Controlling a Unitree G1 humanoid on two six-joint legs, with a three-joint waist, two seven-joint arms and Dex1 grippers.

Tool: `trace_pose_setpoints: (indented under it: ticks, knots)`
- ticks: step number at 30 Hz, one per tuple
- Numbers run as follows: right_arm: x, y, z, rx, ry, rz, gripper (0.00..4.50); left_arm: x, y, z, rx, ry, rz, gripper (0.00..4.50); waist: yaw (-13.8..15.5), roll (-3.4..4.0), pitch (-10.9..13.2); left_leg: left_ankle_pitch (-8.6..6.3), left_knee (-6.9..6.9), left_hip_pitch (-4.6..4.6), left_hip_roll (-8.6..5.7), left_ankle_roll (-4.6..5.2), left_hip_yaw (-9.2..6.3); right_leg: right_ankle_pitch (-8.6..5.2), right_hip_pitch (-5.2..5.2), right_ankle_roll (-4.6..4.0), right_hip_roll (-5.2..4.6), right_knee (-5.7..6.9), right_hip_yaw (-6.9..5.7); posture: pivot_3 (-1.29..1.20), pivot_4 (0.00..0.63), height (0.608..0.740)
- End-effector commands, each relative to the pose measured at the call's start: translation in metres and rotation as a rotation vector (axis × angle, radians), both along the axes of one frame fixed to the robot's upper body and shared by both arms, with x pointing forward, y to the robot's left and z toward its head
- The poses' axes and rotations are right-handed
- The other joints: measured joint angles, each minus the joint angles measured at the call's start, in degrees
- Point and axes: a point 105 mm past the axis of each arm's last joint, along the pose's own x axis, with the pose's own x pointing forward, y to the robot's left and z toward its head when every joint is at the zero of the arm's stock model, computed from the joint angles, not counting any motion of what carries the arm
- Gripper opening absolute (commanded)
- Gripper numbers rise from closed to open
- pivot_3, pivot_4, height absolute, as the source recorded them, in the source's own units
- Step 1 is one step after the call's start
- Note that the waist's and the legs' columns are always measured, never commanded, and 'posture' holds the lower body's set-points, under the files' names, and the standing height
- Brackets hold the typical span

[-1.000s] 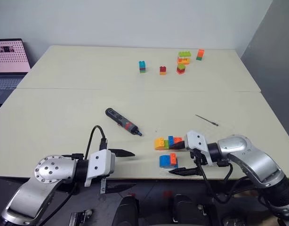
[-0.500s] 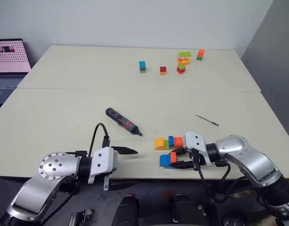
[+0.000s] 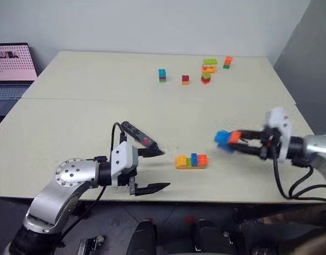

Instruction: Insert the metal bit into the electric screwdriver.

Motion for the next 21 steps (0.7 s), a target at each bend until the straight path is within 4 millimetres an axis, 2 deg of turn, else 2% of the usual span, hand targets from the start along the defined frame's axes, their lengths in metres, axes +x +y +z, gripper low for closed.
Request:
trace_pose_setpoints:
  ticks: [1, 4, 5, 8, 13, 15, 18, 21]
  knots:
    - [0.027, -0.040, 0.002, 0.009, -0.093, -0.244, 1.52, 0.005, -0.011, 0.014, -0.052, -0.048, -0.010, 4.50, 0.0, 0.01, 0.0, 0.00, 0.00, 0.00, 0.00, 0.00, 0.00, 0.00, -0.01, 0.00, 0.02, 0.01, 0.01, 0.00, 0.150, 0.740]
    - [0.055, -0.061, -0.021, -0.010, -0.096, -0.396, 1.52, 0.017, -0.022, 0.022, -0.110, -0.084, 0.009, 4.50, -0.6, 0.03, 0.0, 0.01, 0.02, 0.05, 0.02, 0.00, 0.01, 0.05, 0.00, 0.07, 0.12, 0.07, 0.12, 0.00, 0.150, 0.740]
    - [0.064, -0.067, -0.024, -0.011, -0.106, -0.449, 1.52, 0.018, -0.025, 0.024, -0.123, -0.087, 0.009, 4.50, -0.7, 0.03, 0.0, 0.02, 0.01, 0.04, 0.01, 0.02, 0.02, 0.20, -0.01, 0.31, 0.13, 0.07, 0.16, 0.00, 0.150, 0.740]
    - [0.084, -0.083, -0.029, 0.014, -0.121, -0.596, 1.52, 0.020, -0.030, 0.023, -0.132, -0.087, -0.001, 4.50, -1.1, 0.08, 0.0, 0.02, 0.01, 0.19, 0.02, 0.03, 0.12, 0.22, 0.01, 0.35, 0.19, 0.18, 0.32, 0.00, 0.150, 0.740]
    - [0.094, -0.093, -0.044, 0.037, -0.084, -0.679, 1.52, 0.019, -0.034, 0.020, -0.130, -0.083, -0.008, 4.50, -0.9, 0.08, 0.0, 0.02, -0.03, 0.24, 0.01, 0.03, 0.23, 0.20, -0.09, 0.33, 0.25, 0.41, 0.51, 0.00, 0.150, 0.740]
    - [0.095, -0.093, -0.043, 0.057, -0.085, -0.689, 2.22, 0.018, -0.033, 0.018, -0.122, -0.082, -0.007, 4.50, -0.9, 0.08, 0.0, 0.02, -0.04, 0.24, 0.01, 0.03, 0.25, 0.20, -0.09, 0.33, 0.25, 0.41, 0.54, 0.00, 0.150, 0.740]
    - [0.093, -0.093, -0.039, 0.097, -0.081, -0.685, 2.85, 0.017, -0.030, 0.016, -0.108, -0.076, 0.000, 4.50, -0.9, 0.08, 0.0, 0.02, -0.03, 0.26, 0.00, 0.03, 0.36, 0.21, -0.09, 0.35, 0.25, 0.41, 0.69, 0.00, 0.150, 0.740]
    - [0.088, -0.097, -0.025, 0.117, -0.108, -0.676, 3.54, 0.016, -0.027, 0.013, -0.093, -0.065, 0.001, 4.50, -0.9, 0.08, 0.0, 0.02, -0.03, 0.35, 0.00, 0.03, 0.53, 0.21, -0.09, 0.35, 0.26, 0.41, 0.87, 0.00, 0.150, 0.740]
